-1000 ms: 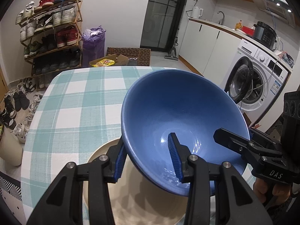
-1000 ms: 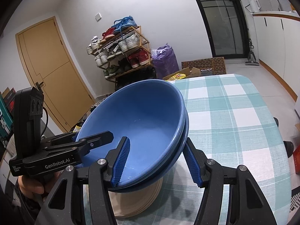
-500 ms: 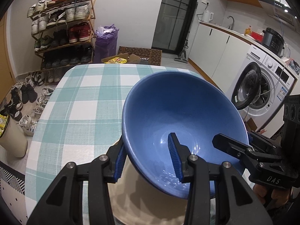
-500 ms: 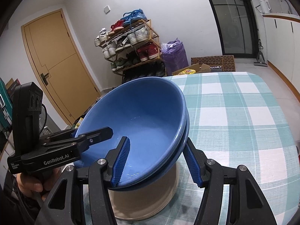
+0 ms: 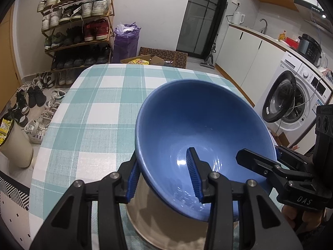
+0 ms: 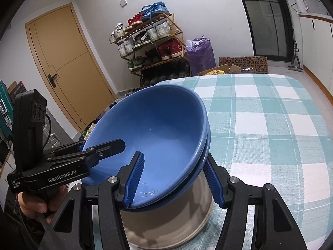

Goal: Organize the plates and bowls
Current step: 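Lift the nested blue bowls and carry them over the cream plate stack, then lower the nested blue bowls onto the cream plates and open both grippers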

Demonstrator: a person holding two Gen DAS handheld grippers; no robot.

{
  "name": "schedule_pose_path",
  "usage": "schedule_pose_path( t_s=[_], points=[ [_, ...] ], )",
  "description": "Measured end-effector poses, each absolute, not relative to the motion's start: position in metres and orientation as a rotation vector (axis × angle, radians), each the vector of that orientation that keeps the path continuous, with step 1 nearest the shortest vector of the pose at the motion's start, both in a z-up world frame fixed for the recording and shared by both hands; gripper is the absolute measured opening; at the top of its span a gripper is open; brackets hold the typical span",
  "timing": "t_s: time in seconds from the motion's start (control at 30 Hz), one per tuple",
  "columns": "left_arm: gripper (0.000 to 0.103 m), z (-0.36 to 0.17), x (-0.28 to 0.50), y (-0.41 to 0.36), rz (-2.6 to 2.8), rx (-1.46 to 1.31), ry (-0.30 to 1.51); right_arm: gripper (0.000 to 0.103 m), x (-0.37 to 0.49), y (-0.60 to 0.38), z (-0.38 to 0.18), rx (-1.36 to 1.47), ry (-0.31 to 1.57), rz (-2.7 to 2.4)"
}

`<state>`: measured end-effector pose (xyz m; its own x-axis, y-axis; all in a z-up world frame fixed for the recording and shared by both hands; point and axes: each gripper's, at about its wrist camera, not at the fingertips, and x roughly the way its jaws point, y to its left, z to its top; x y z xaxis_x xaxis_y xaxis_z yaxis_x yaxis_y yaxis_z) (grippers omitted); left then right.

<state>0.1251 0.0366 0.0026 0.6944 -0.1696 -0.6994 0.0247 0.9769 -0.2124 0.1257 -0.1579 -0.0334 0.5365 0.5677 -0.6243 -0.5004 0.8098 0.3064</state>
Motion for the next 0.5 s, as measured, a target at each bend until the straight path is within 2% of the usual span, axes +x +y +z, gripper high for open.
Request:
schedule_pose_path(
  t_s=[0.5],
  points=[
    [0.041,-0.0050,0.1271,0.0414,-0.104,-0.205,0.809,0.060,0.1316,-0.1499,-0.0371,0.085,0.791,0.635]
  ],
)
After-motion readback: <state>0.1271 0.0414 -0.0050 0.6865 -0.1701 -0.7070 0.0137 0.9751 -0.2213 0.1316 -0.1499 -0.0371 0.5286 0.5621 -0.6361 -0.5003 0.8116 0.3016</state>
